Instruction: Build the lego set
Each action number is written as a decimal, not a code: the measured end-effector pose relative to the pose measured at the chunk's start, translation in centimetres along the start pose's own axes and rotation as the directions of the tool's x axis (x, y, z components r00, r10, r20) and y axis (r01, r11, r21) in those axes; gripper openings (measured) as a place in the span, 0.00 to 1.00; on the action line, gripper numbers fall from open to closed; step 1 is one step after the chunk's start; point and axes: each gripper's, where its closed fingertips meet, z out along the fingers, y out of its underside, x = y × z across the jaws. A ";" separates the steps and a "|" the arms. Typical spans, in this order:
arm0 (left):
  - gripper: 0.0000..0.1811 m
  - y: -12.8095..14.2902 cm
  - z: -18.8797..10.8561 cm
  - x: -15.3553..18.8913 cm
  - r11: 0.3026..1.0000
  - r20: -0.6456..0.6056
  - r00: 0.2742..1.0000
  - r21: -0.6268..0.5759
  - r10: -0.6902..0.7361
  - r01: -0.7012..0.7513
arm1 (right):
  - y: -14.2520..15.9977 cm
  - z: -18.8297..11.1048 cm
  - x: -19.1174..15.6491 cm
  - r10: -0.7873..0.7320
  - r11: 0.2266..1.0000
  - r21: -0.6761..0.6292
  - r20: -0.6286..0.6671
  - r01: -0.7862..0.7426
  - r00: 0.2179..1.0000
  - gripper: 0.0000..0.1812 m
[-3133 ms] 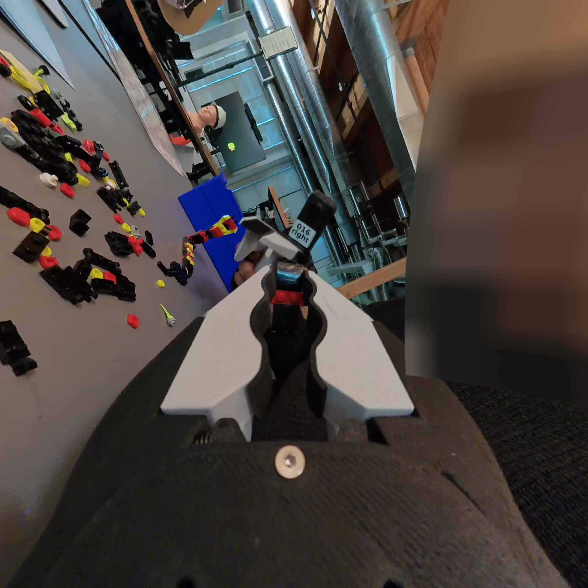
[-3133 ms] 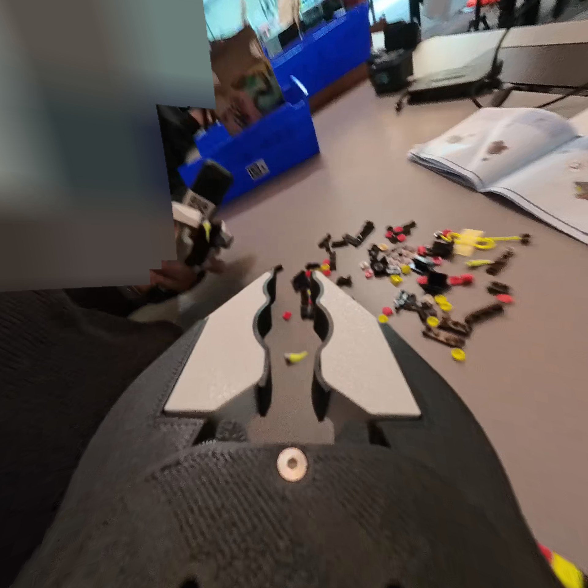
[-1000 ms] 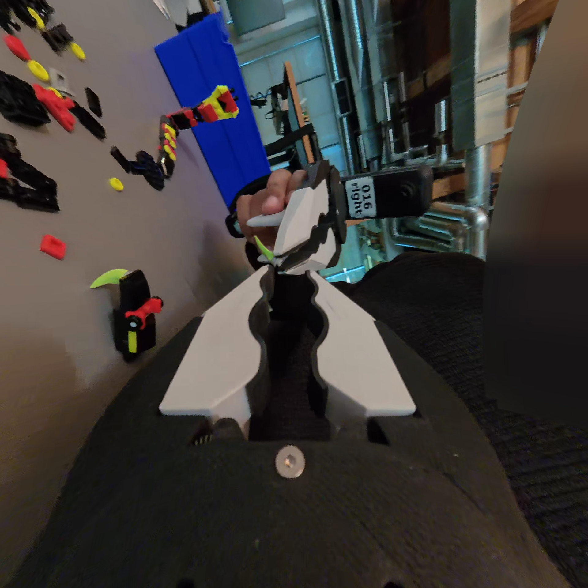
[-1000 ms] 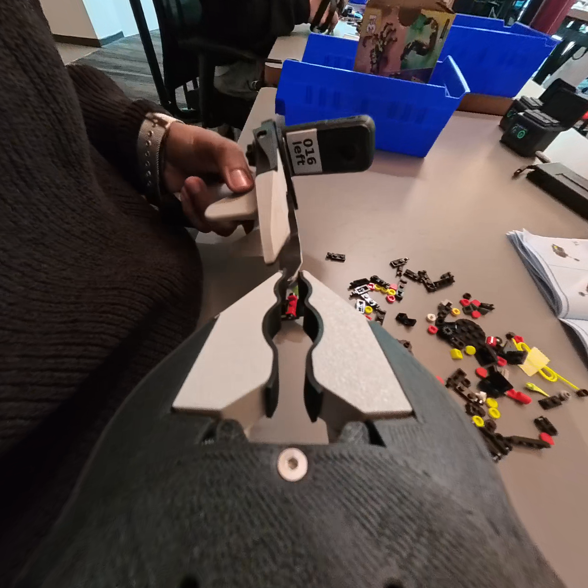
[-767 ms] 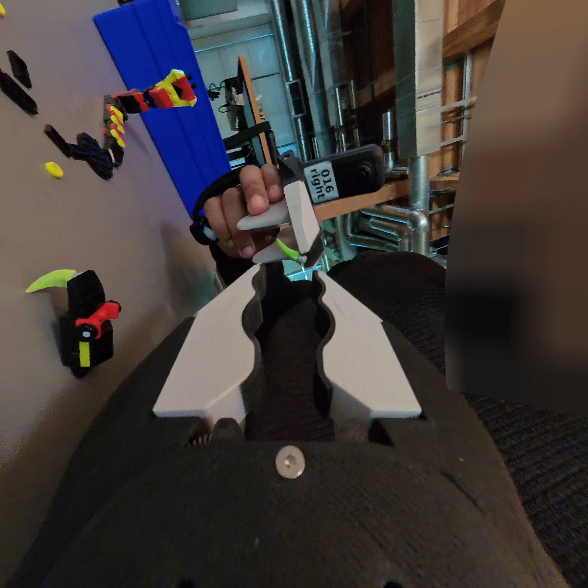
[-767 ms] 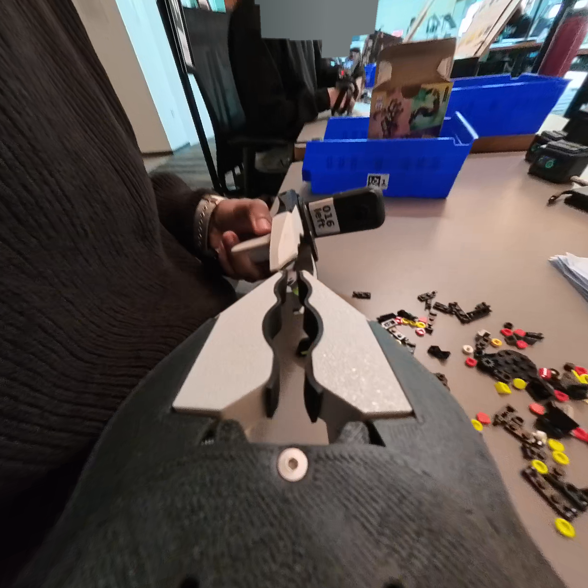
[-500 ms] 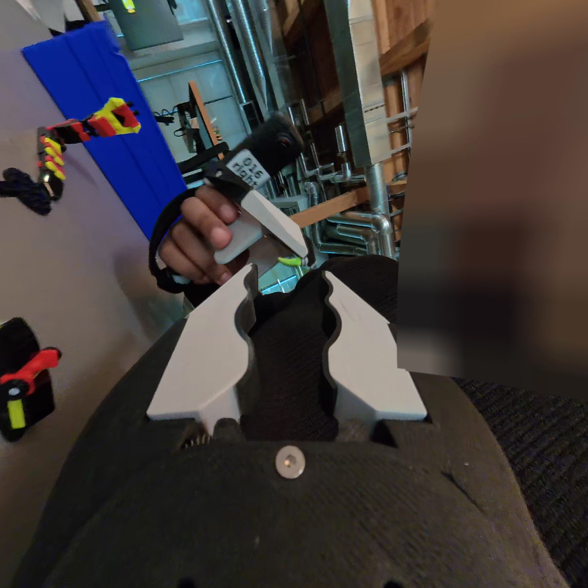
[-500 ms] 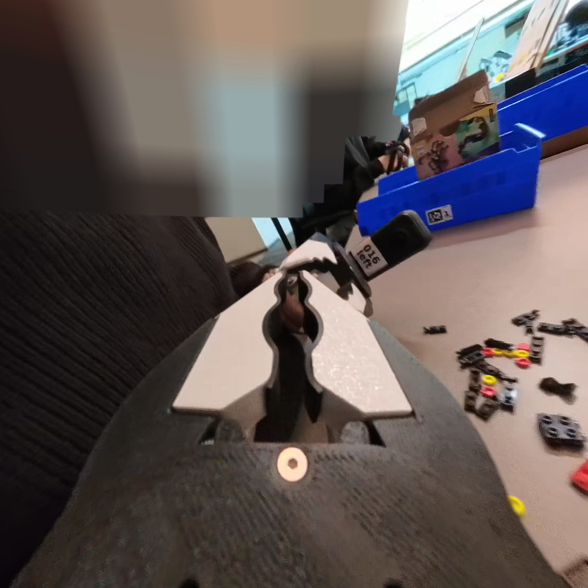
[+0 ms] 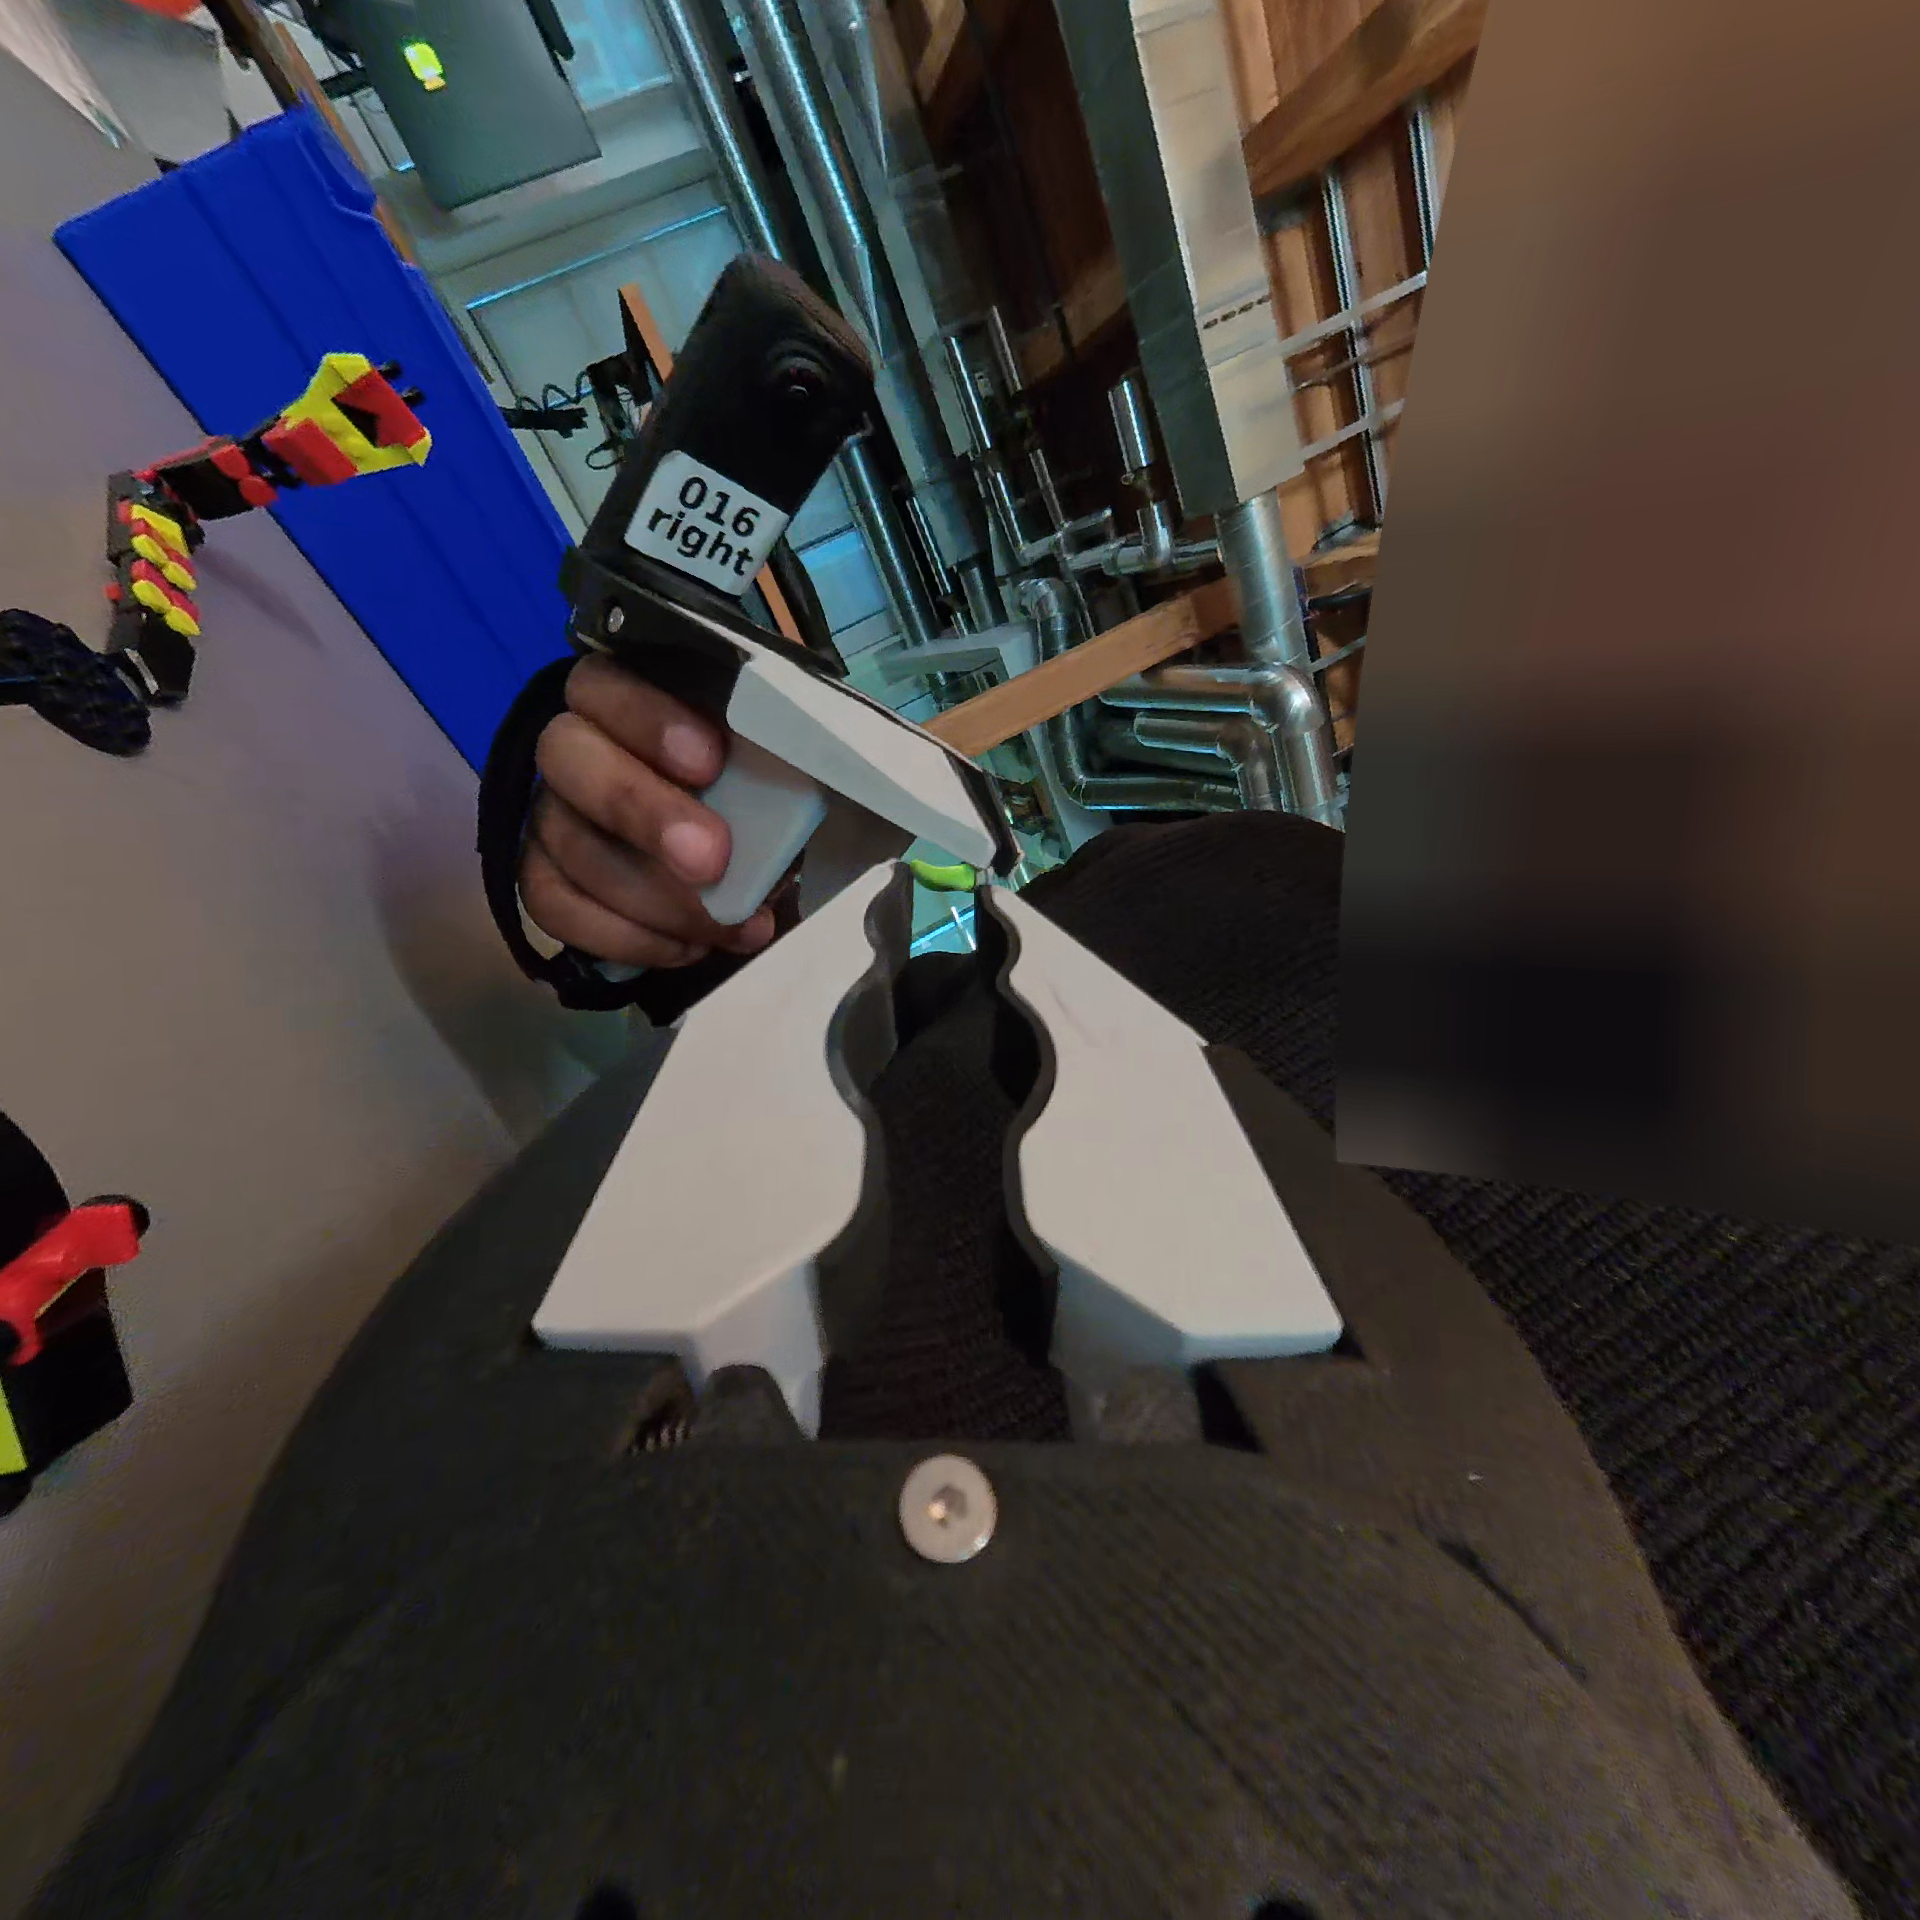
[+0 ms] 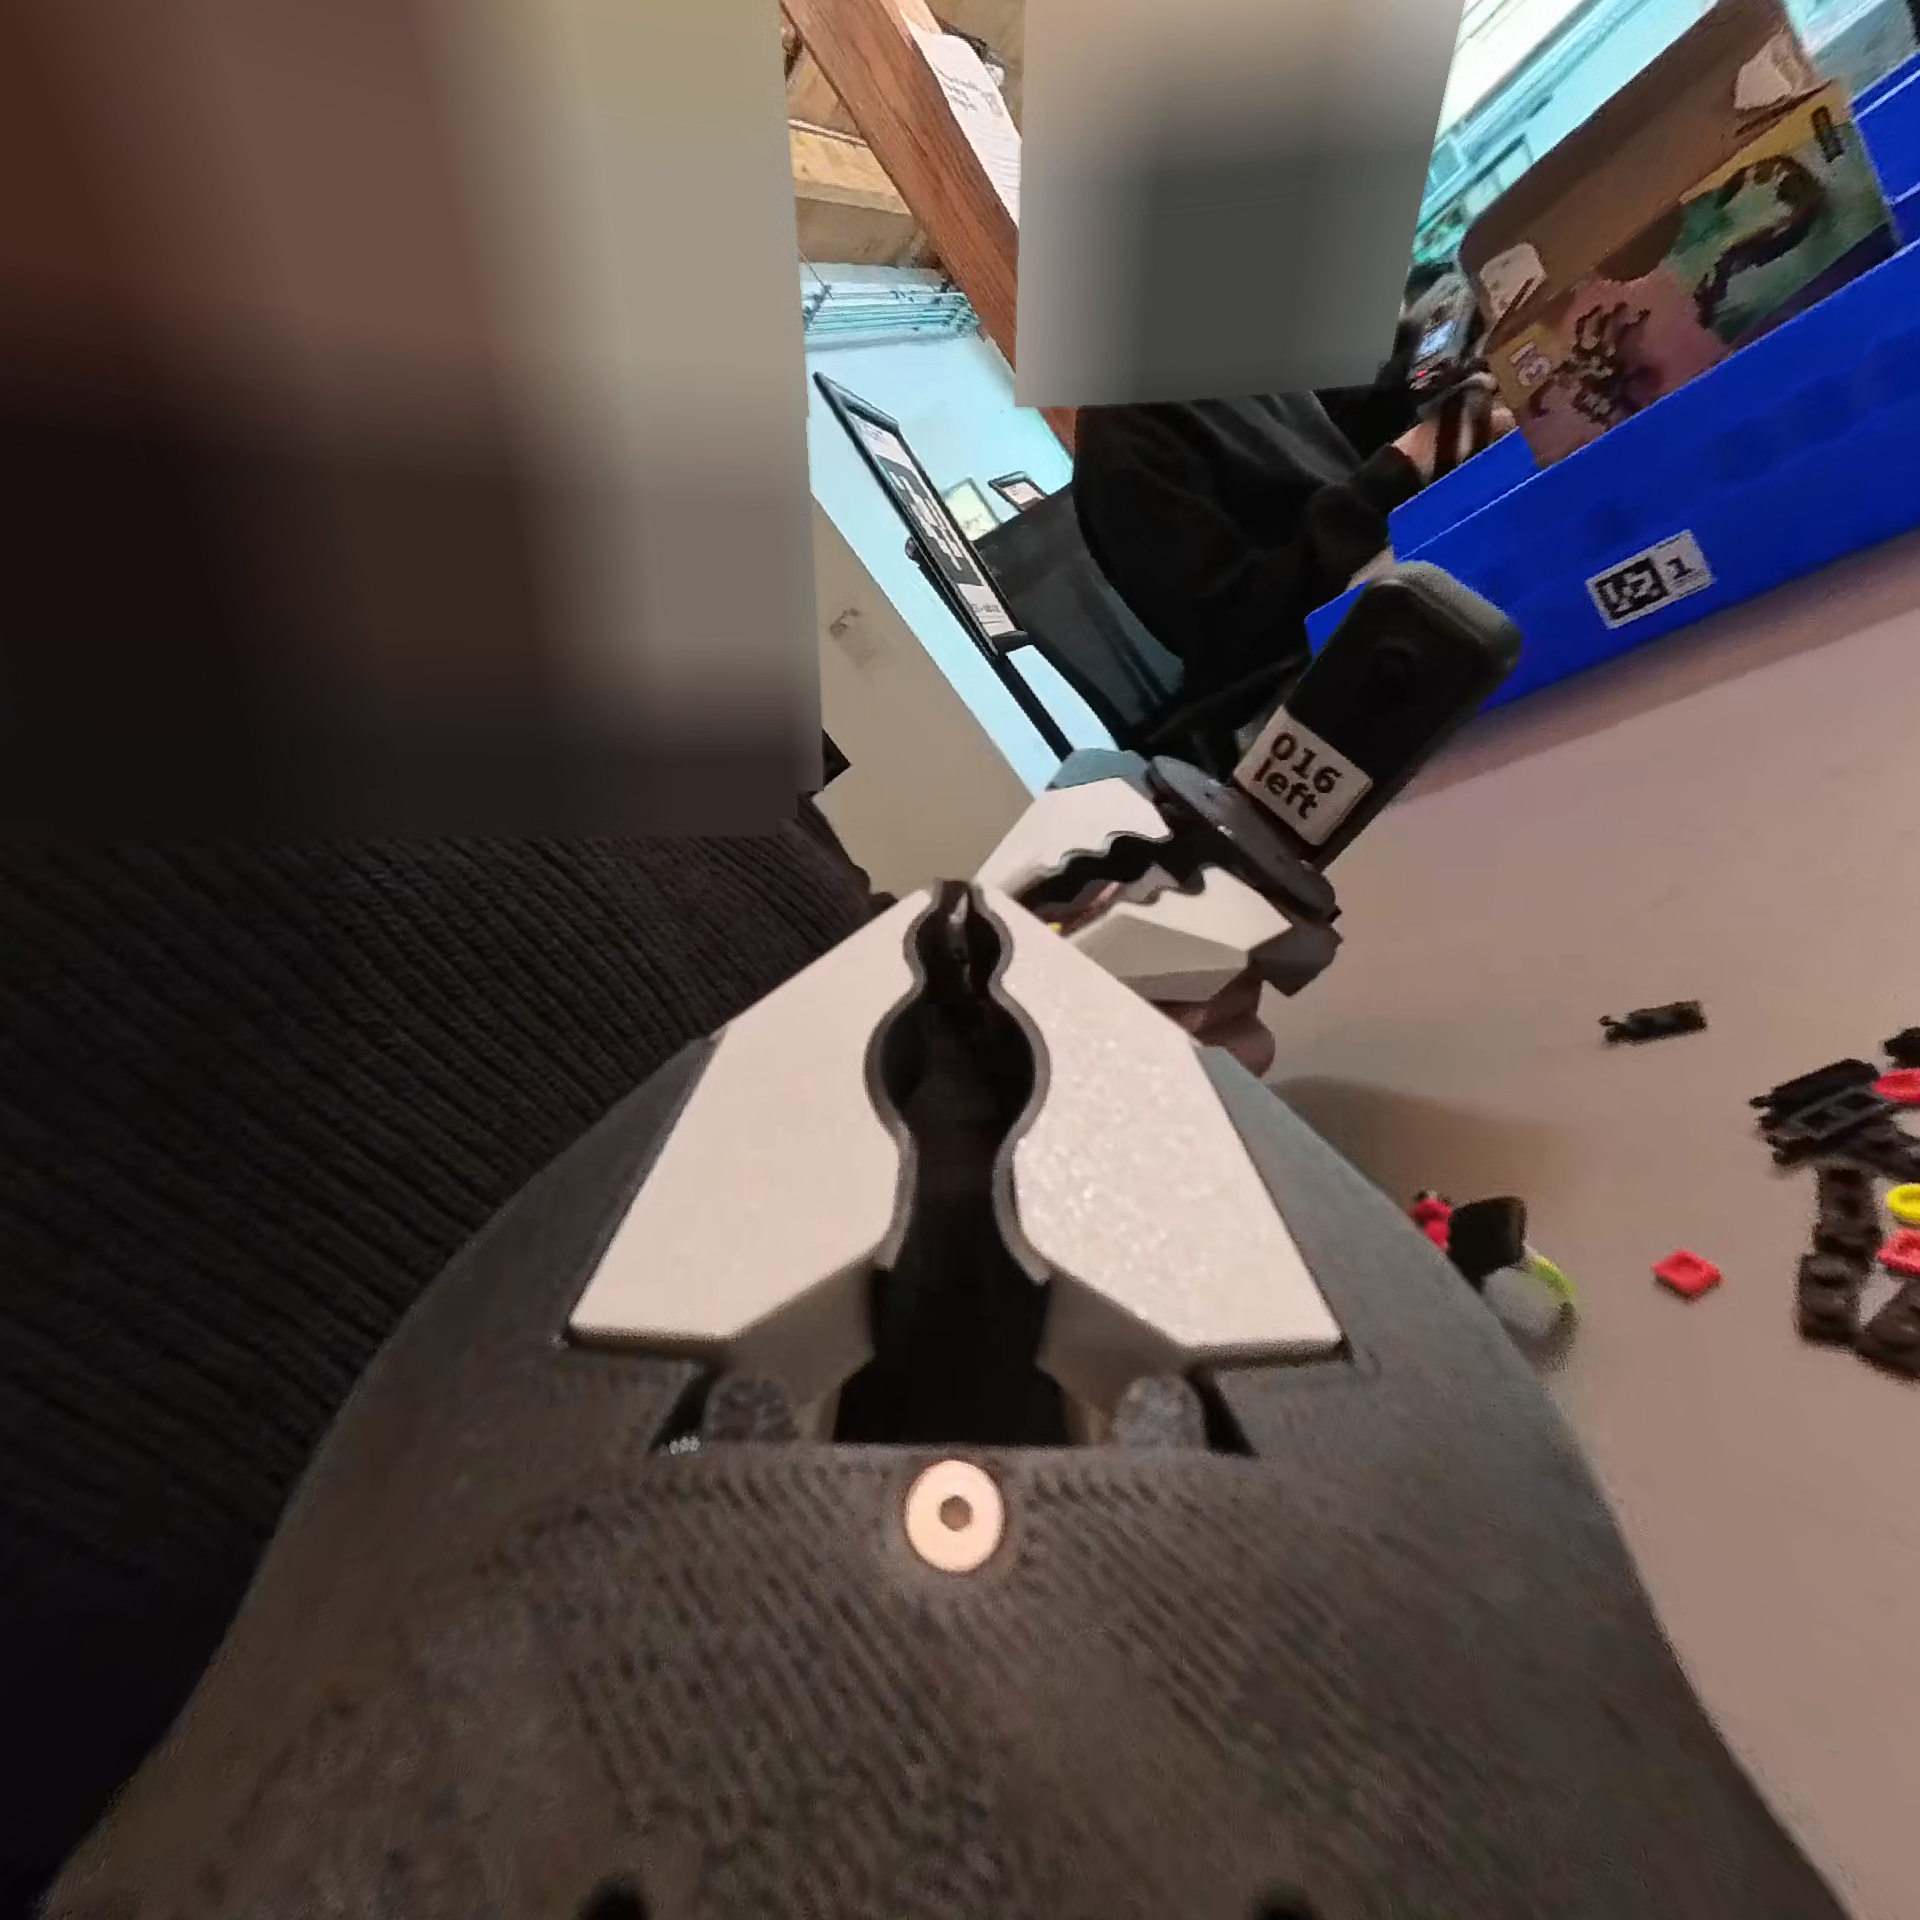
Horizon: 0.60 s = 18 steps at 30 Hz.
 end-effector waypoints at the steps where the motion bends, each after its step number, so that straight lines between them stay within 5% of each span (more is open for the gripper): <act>1: 0.04 0.0 0.0 0.0 1.000 0.002 1.000 0.002 0.002 -0.002 | -0.1 0.0 -0.1 0.029 1.000 0.008 0.017 -0.029 0.999 0.00; 18: 0.00 -0.2 -0.4 0.1 1.000 -0.017 1.000 0.011 -0.001 0.001 | -0.1 -0.1 1.0 0.105 0.994 0.026 -0.015 -0.104 0.994 0.03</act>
